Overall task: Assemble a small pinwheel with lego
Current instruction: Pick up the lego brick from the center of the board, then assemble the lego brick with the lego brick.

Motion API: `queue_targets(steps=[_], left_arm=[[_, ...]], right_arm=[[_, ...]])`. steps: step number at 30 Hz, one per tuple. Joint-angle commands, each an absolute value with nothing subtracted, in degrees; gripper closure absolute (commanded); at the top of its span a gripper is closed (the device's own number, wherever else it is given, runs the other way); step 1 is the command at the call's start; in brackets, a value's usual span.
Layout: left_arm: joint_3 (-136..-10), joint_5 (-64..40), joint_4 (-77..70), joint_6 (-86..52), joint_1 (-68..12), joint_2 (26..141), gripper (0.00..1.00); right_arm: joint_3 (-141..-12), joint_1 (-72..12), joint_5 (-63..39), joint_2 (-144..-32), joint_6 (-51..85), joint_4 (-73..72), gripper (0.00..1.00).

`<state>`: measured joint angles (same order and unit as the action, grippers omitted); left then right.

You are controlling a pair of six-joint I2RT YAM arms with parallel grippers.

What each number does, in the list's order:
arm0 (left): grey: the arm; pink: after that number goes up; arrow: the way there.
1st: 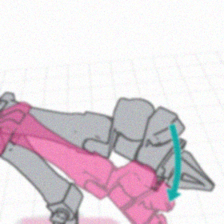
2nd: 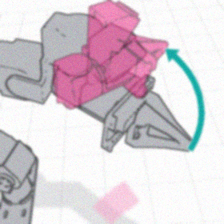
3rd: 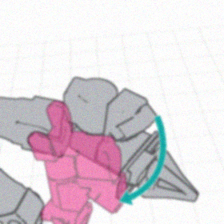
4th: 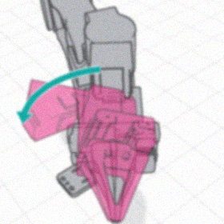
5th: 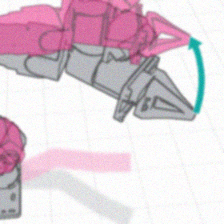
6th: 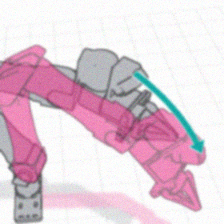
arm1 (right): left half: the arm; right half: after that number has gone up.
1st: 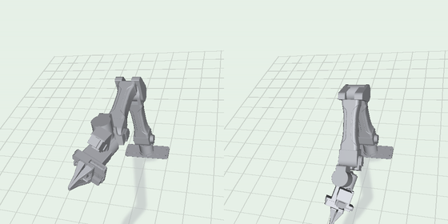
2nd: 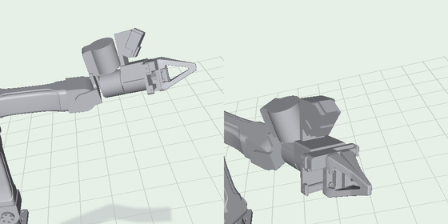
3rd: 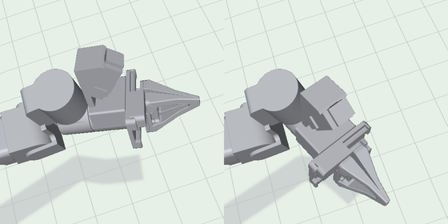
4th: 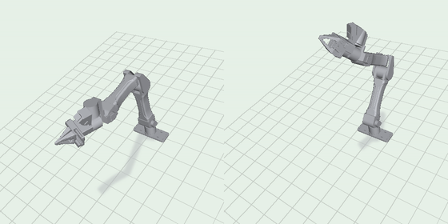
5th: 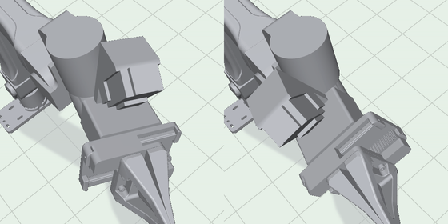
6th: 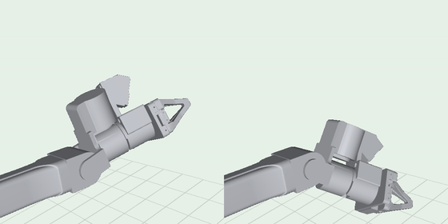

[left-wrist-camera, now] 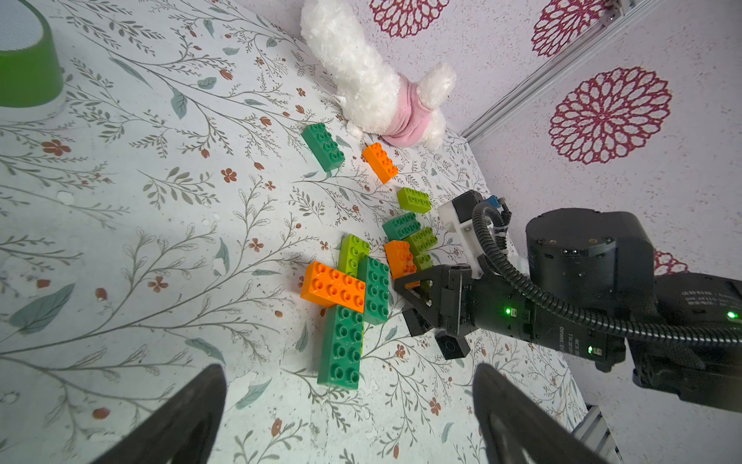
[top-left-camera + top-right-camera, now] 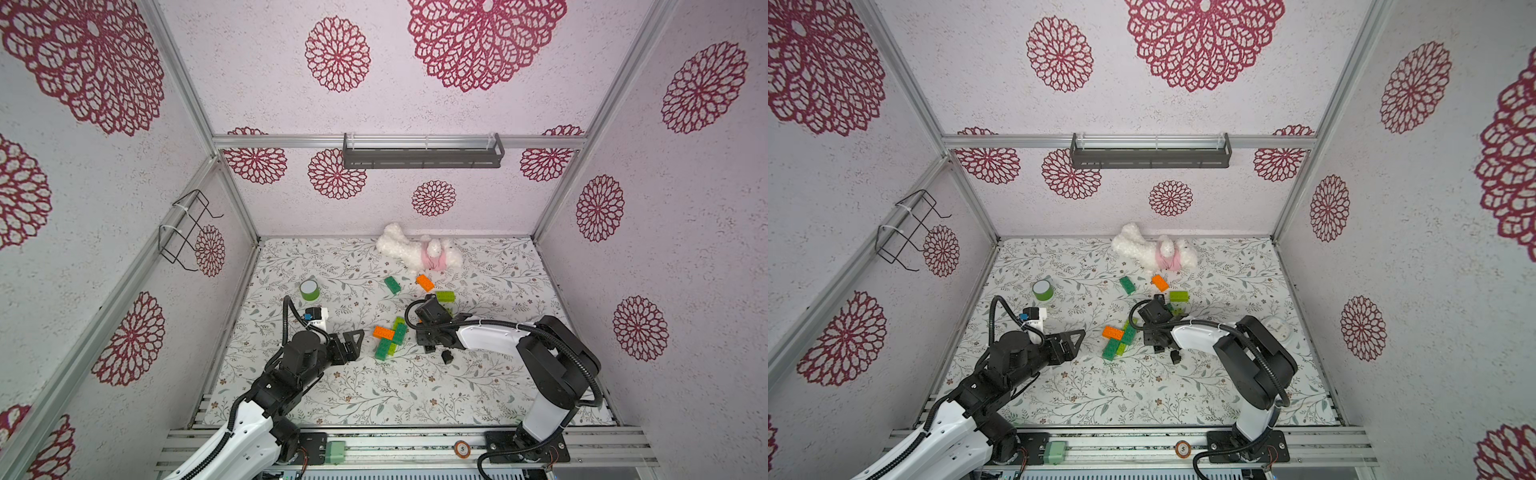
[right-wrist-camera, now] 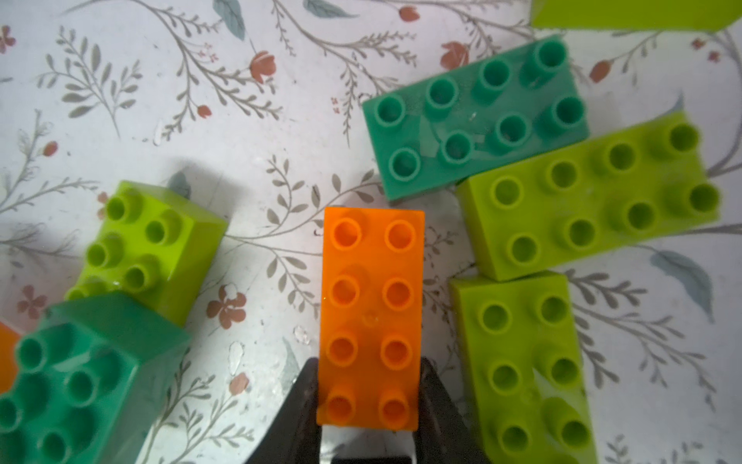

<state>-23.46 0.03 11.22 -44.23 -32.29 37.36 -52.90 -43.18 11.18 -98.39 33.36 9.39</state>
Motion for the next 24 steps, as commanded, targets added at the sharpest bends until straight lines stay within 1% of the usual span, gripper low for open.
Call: queue_targets(steps=[1,5,9,13,16,19,22,24], left_arm=[[-23.81,-0.30,10.59,-44.38,-31.72,36.56,0.03],[-24.41,-1.09,10.21,-44.77,-31.43,37.14,0.03],[-26.29,-4.38,10.46,-45.35,-30.37,39.91,0.03],[-27.63,-7.51,10.44,-45.69,-29.65,41.20,0.03],[-28.19,-9.09,10.14,-45.62,-29.51,41.39,0.03],[-28.38,-10.61,10.03,-45.04,-29.46,41.99,0.03],[-28.74,-12.34,10.18,-44.30,-29.27,43.16,0.03],[-29.21,-14.24,9.89,-43.96,-29.27,44.43,0.03]], right_arm=[[-53.04,-43.32,8.51,-92.64,28.73,8.71,0.70],[-54.32,-43.31,5.15,-88.10,24.14,9.28,0.71],[-55.49,-42.51,3.03,-84.09,19.84,10.54,0.71],[-53.42,-41.48,-2.75,-79.08,14.00,9.36,0.71],[-49.75,-41.55,-5.22,-73.79,9.78,7.53,0.71],[-43.48,-42.29,-8.97,-67.59,5.16,2.91,0.71],[-37.22,-44.61,-9.54,-62.32,1.46,-1.66,0.72],[-34.18,-46.05,-10.23,-60.80,-0.11,-3.88,0.73]])
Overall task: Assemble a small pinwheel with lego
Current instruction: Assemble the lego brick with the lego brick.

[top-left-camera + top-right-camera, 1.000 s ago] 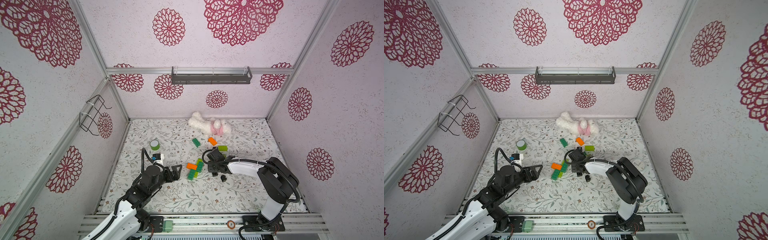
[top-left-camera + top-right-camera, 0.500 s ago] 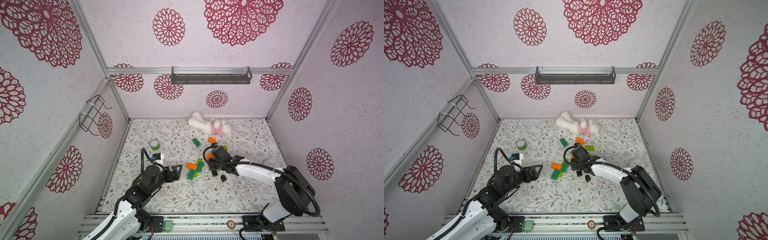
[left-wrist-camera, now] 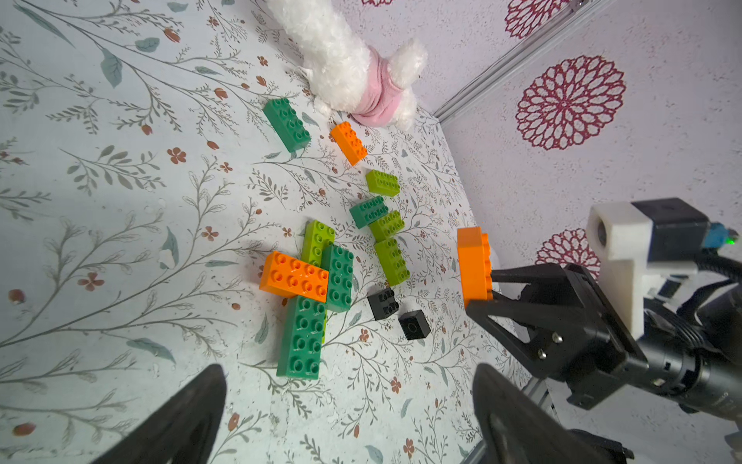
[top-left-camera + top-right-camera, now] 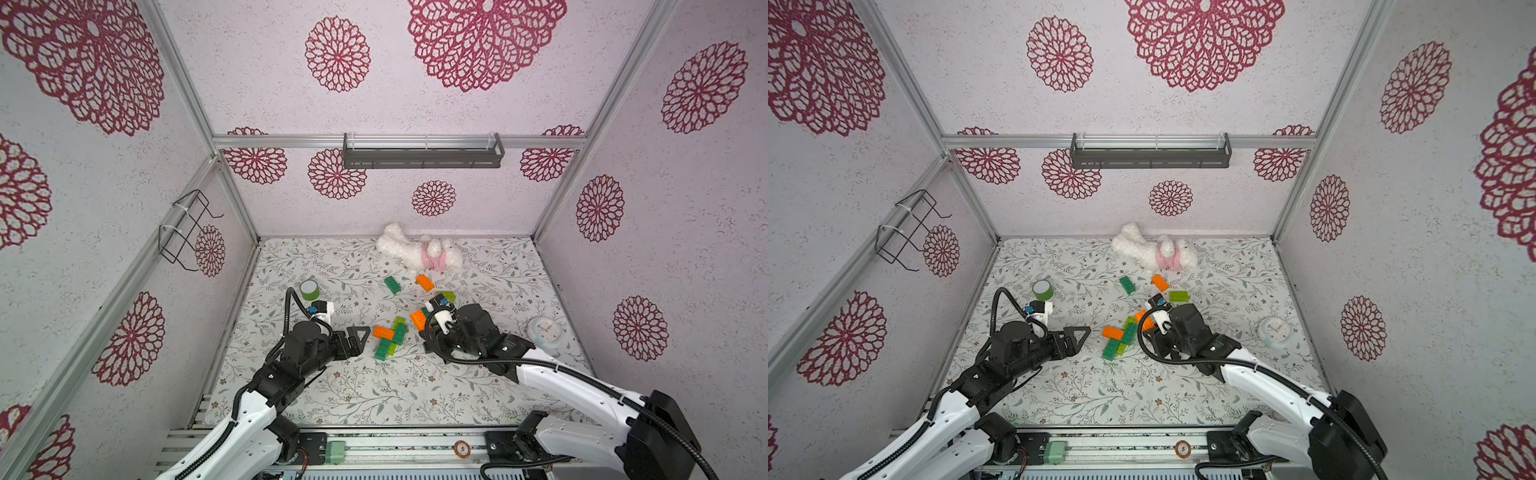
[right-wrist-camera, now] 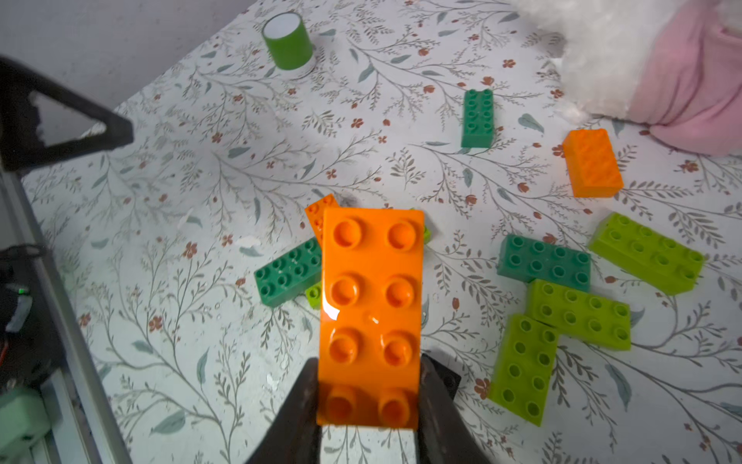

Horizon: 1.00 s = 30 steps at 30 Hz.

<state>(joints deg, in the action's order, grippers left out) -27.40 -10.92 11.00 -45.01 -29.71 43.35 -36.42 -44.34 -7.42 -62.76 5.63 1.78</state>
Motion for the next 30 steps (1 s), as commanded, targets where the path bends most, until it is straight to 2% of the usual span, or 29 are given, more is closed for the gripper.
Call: queue_targets(steps=[1,5,8,10,16,18,24,30], left_arm=[[-29.50,-15.21,9.93,-43.79,-29.22,45.19,0.03],[-30.32,-18.01,9.09,-44.17,-29.60,49.14,0.00],[-30.81,-19.03,7.45,-44.48,-30.81,52.82,0.06],[-31.89,-18.48,7.38,-44.32,-32.00,55.26,0.15],[-36.28,-17.63,8.20,-43.76,-34.95,62.87,0.52],[-36.76,-17.80,7.28,-44.16,-35.53,63.88,0.62],[-37.17,-18.67,6.84,-44.32,-36.47,67.60,0.76],[-37.17,-18.97,6.29,-43.81,-36.91,71.65,0.79]], right_arm=[[-33.24,-46.80,-9.63,-60.57,-0.30,-4.36,0.73],[-31.67,-49.50,-8.06,-63.09,0.00,-5.95,0.74],[-30.99,-51.18,-7.61,-66.19,0.27,-8.88,0.74],[-30.85,-52.03,-7.16,-68.10,0.22,-10.49,0.74],[-32.54,-53.28,-6.81,-74.74,-0.68,-10.97,0.75],[-33.28,-53.27,-6.03,-76.57,-1.15,-9.83,0.75],[-37.18,-53.27,-4.85,-81.15,-2.83,-5.96,0.75],[-40.94,-53.23,-4.50,-84.31,-5.42,-0.61,0.75]])
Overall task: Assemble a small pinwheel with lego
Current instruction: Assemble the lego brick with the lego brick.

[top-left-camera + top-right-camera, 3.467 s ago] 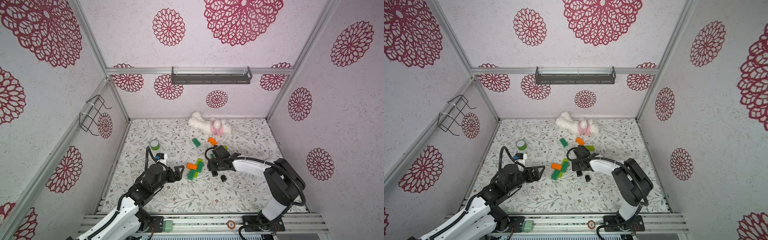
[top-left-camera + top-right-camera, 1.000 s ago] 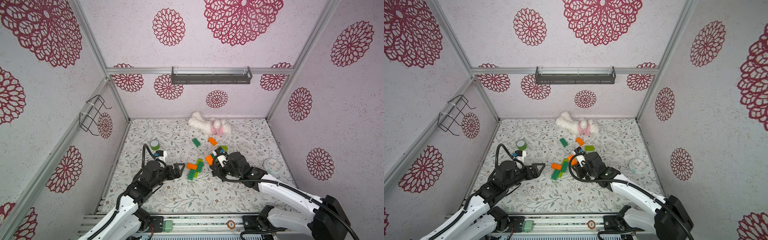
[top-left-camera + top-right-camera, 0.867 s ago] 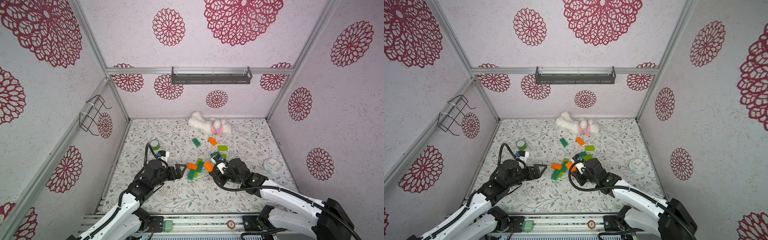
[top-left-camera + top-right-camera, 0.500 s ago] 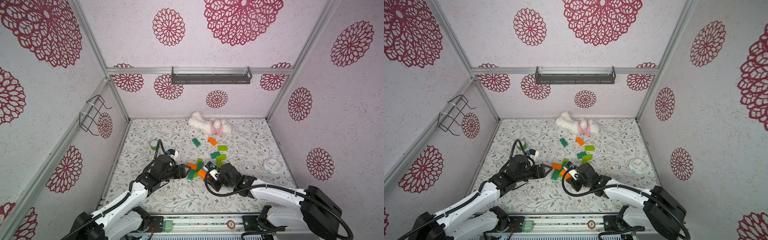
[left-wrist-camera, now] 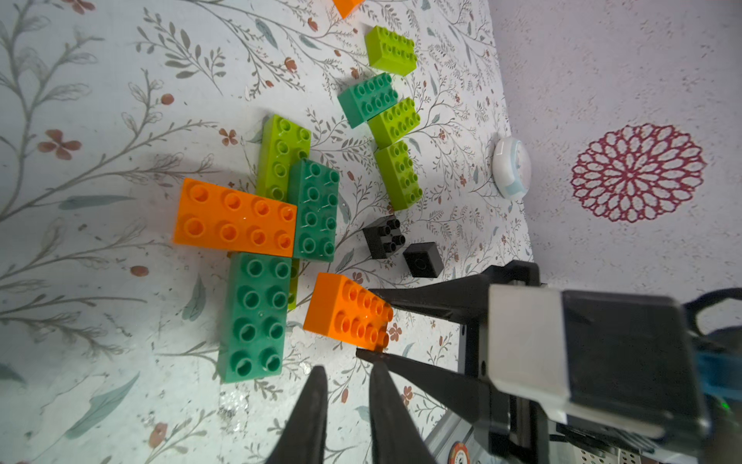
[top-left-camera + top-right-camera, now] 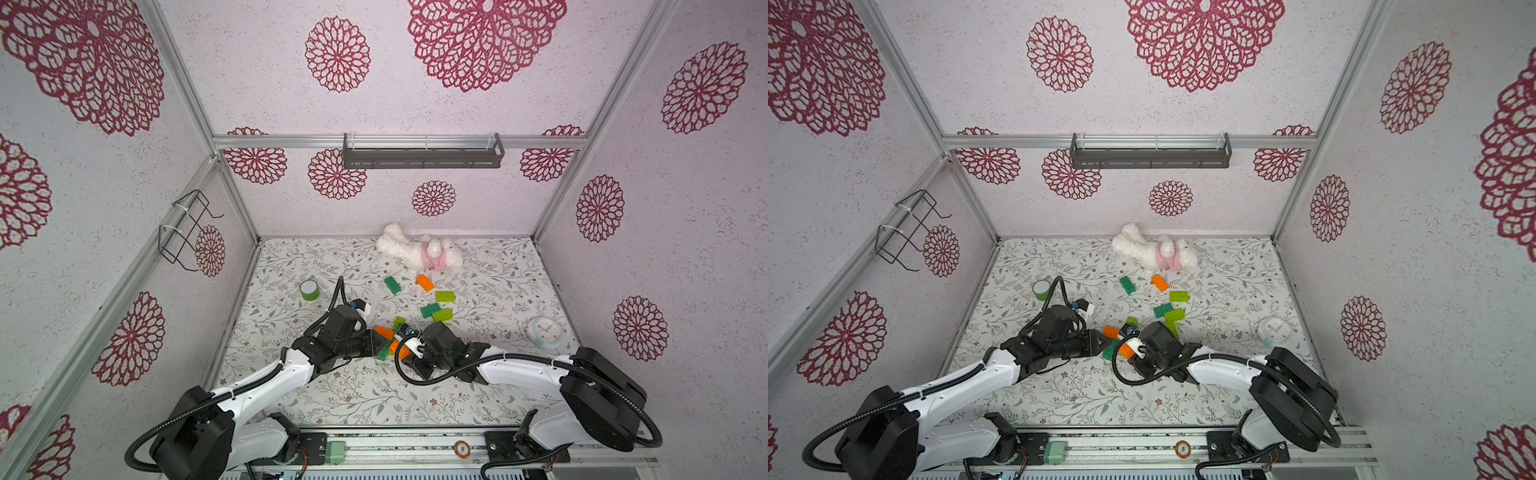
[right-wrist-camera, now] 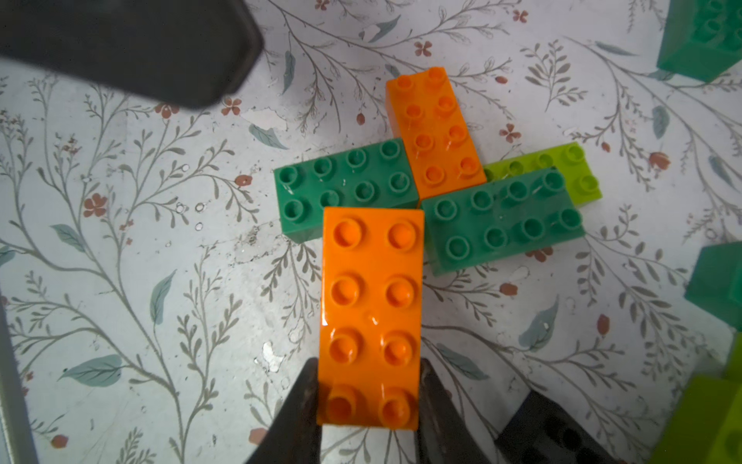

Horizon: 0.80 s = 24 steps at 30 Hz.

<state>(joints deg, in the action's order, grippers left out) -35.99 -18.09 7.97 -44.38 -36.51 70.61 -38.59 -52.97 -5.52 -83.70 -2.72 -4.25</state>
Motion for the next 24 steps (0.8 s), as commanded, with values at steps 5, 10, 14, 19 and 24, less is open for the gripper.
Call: queue_targets(steps=[5,10,14,19,24], left_arm=[[-36.93,-17.57,4.57,-45.35,-36.91,72.36,0.81],[-36.80,-18.05,4.07,-45.53,-36.81,71.80,0.81],[-37.09,-19.45,3.88,-44.94,-36.98,73.09,0.81],[-37.01,-19.42,4.28,-44.30,-37.09,74.43,0.81],[-37.09,-19.30,4.13,-44.21,-37.31,74.78,0.81]], right_arm=[[-42.29,-53.21,-3.52,-84.86,-6.10,2.71,0.75],[-42.83,-53.15,-2.89,-85.56,-6.73,4.54,0.75],[-43.71,-53.12,-3.24,-86.82,-6.64,4.10,0.75],[-45.06,-53.09,-2.80,-88.44,-6.94,4.18,0.75],[-46.63,-53.07,-2.72,-89.71,-6.96,5.05,0.75]])
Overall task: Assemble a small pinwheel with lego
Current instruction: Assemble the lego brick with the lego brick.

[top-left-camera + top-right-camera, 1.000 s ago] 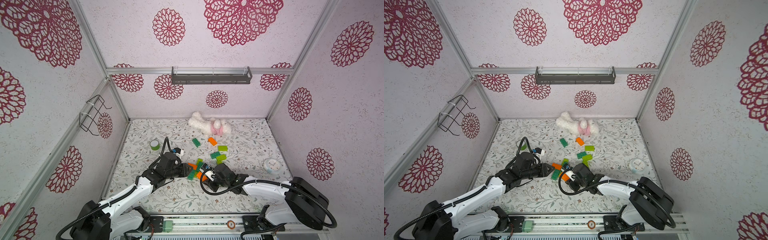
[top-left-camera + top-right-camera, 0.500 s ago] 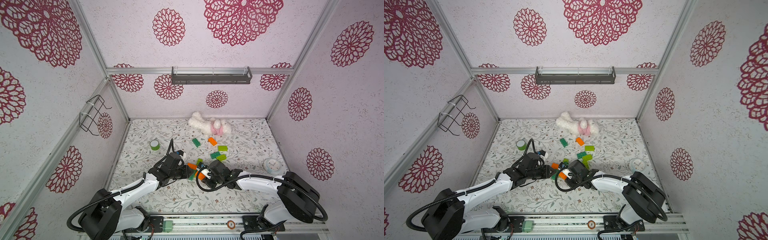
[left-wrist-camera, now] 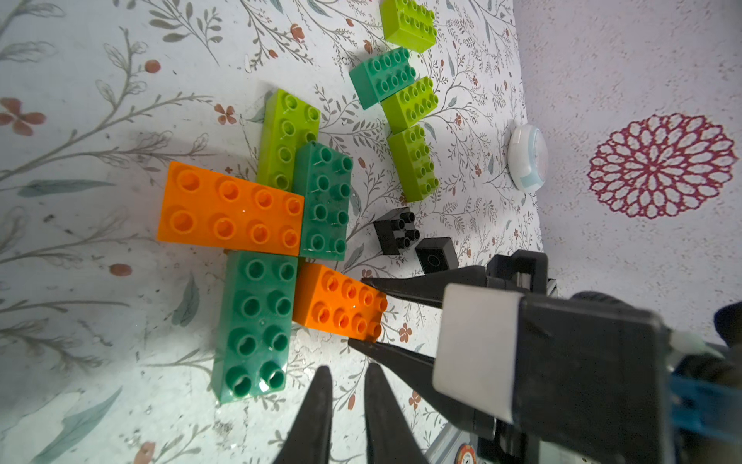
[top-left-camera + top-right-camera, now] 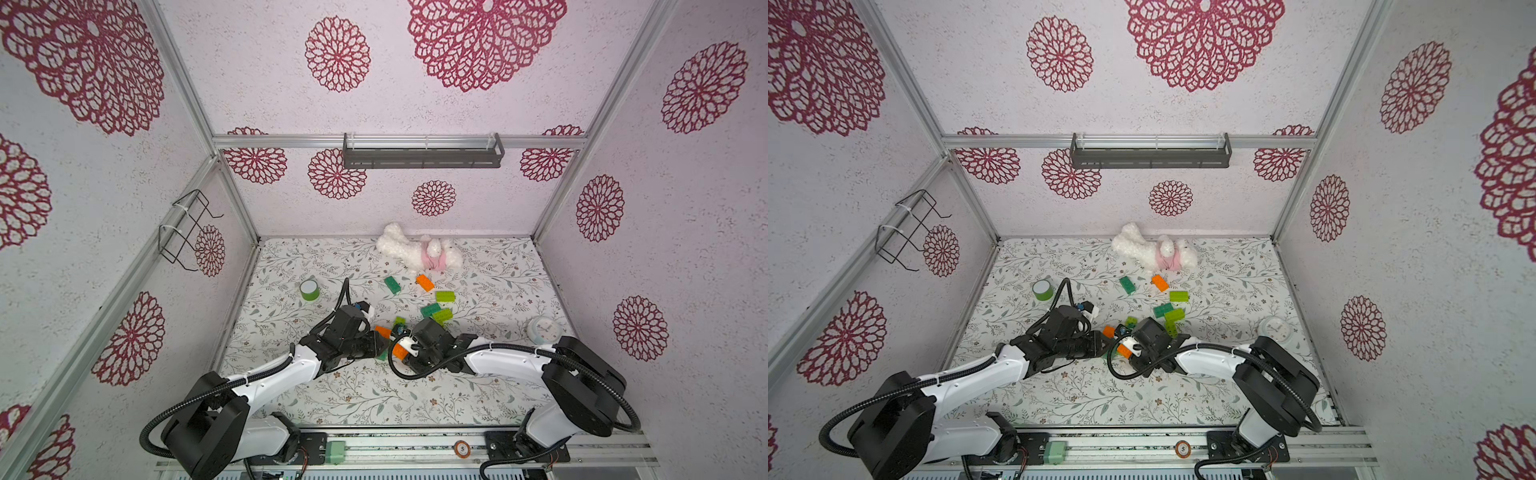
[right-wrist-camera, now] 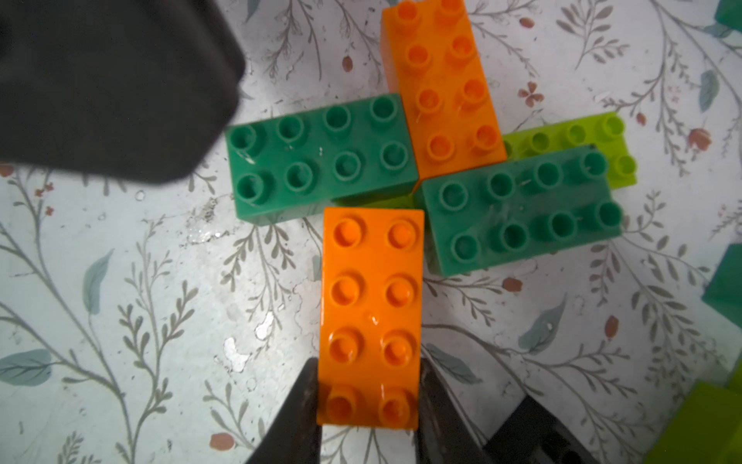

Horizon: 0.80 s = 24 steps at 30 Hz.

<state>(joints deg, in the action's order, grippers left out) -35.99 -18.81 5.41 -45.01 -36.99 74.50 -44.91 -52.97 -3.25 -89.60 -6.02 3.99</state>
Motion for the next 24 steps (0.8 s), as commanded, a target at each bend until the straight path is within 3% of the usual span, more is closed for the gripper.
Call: queue_targets(steps=[1,13,24], left_arm=[[-37.09,-19.42,4.00,-44.20,-37.44,74.79,0.81],[-39.12,-20.08,4.44,-42.86,-37.79,78.97,0.82],[-39.99,-18.65,-0.28,-44.93,-37.88,83.83,0.89]], right_arm=[[-46.92,-53.01,-2.71,-90.03,-6.94,5.33,0.75],[-50.84,-52.85,-2.88,-93.29,-6.41,7.86,0.76],[-52.39,-52.52,-3.50,-94.83,-5.34,9.41,0.76]])
